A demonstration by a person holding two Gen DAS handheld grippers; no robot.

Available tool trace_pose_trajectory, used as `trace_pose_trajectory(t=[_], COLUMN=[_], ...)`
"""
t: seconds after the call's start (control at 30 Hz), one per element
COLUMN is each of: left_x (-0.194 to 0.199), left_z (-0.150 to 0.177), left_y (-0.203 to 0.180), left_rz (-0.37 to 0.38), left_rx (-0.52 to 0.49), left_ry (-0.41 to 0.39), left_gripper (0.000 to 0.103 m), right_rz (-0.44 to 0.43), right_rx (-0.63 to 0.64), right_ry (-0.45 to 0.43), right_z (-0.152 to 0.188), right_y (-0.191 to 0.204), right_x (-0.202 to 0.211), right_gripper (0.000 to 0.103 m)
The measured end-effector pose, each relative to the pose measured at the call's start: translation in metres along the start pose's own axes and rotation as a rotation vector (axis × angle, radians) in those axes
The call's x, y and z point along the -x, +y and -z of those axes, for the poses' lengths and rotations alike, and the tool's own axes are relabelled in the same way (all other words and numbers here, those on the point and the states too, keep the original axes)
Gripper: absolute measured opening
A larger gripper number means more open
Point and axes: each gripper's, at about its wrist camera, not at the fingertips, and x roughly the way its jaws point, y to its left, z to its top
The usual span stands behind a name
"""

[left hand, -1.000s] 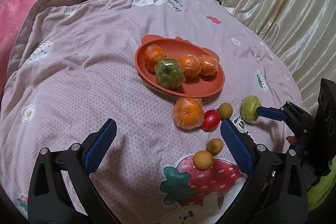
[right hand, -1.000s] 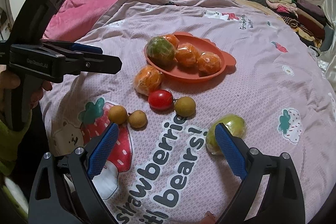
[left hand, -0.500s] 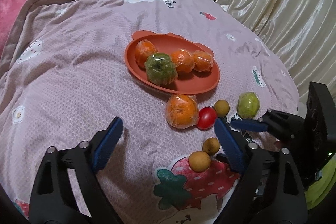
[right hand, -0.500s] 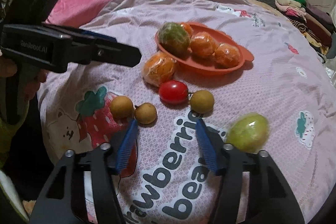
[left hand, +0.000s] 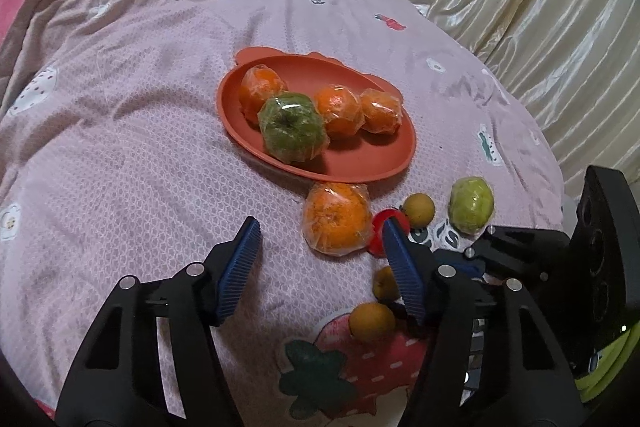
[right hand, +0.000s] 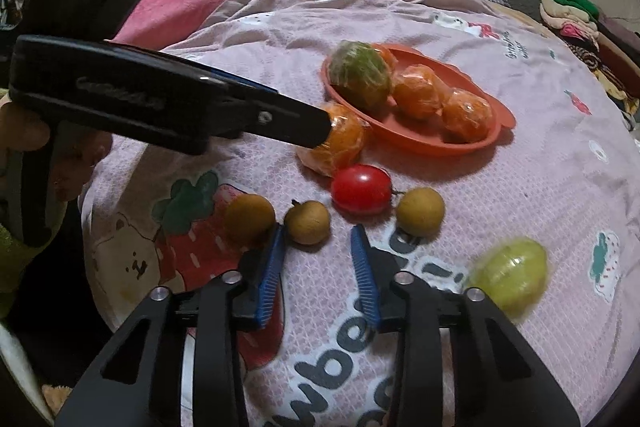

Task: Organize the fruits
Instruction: 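Grasp the wrapped mandarin with the left gripper while the right gripper grasps a small brown fruit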

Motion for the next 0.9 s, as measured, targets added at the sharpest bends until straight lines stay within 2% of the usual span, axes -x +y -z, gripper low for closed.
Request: trace_pose_trajectory(t=[0.2,0.3,0.4,0.73,0.9], left_x=[-0.005,-0.007,-0.011,-0.028,-0.026], left_z=[-0.003,-0.004,-0.006,-0.007,-0.007], left_y=[0.001,-0.001,-0.005,-0.007,-0.008], left_rz=[0.021,0.027,0.029,0.038,0.036], left_rx=[0.013,0.009,-0.002,0.001,-0.010], left_ry=[0.013,0.017,0.026,0.063,0.058], left_gripper=[0.049,0.049,0.043,0.034,0.033], right_rz=[-0.009,-0.012,-0.022,-0.038,-0.035], right_rx=[0.018,0.018,0.004,-0.025,-0.035], right_ry=[-0.006,-0.007,-0.004,-0.008,-0.014], right_z=[-0.002,-0.002,0.000,0.002,0.002], right_y=[0.001,0.001,-0.002,-0.009,-0.013], right_x=[-0.004,-0.003,-0.001,0.005,0.007], right_gripper=[0.023,0.023,0.023,0.023,0.023])
